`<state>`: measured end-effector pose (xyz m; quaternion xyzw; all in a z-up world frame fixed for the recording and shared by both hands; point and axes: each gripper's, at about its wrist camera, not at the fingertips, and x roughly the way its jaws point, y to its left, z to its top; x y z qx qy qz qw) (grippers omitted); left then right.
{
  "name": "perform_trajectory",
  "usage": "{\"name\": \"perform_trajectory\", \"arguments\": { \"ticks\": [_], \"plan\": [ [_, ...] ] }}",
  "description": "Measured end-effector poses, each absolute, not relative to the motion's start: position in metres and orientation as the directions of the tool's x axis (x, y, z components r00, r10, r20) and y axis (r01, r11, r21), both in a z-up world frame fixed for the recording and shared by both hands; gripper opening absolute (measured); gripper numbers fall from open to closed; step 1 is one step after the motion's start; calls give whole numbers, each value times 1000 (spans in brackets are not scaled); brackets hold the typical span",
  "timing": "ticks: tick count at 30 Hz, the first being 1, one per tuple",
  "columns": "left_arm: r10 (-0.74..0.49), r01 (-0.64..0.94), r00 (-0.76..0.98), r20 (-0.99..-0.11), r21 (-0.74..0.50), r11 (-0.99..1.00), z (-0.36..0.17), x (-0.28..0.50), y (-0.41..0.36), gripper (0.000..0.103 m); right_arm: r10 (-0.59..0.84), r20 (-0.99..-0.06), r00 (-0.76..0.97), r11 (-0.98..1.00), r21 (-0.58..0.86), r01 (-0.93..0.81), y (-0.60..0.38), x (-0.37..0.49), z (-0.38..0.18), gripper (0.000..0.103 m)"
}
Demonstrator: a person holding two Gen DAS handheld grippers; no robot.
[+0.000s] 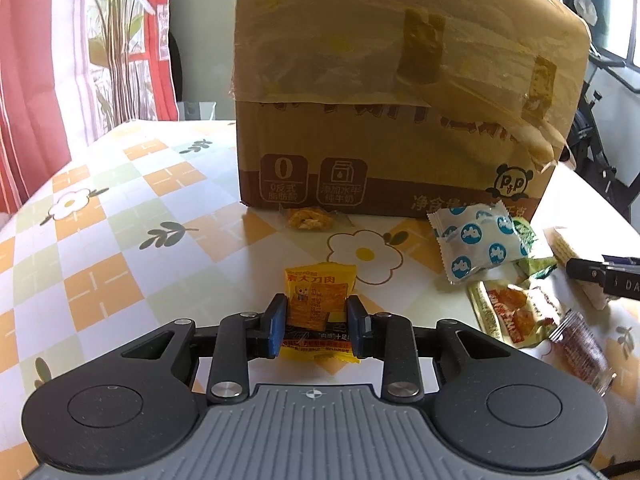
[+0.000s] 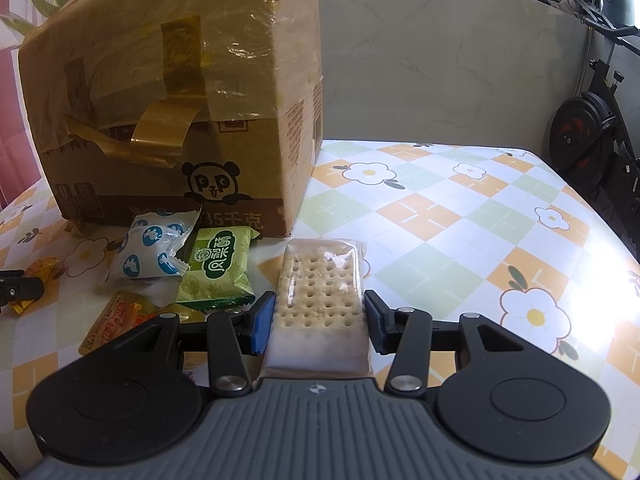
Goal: Organize snacks
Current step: 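Hold the cracker pack and yellow packet closed in both grippers, then carry the cracker pack and yellow packet with both grippers over the box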
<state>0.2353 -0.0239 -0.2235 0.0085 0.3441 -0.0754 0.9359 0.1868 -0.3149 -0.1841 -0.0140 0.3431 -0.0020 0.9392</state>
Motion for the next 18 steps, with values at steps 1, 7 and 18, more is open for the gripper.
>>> {"name": "perform_trajectory", "arguments": {
  "ticks": [1, 7, 18],
  "plan": [
    [-139, 147, 756, -640, -41, 988, -221, 235, -24, 33, -11, -641, 768, 1000, -20, -2, -316, 186, -183, 49],
    [-167, 164, 790, -590, -59, 985, -196, 234, -23, 33, -9, -618, 786, 998, 41, 43, -324, 174, -165, 49],
    [-203, 211, 869, -451, -32, 977, -120, 236, -27, 33, 21, -474, 880, 999, 48, 2, -325, 165, -71, 49]
  ]
}}
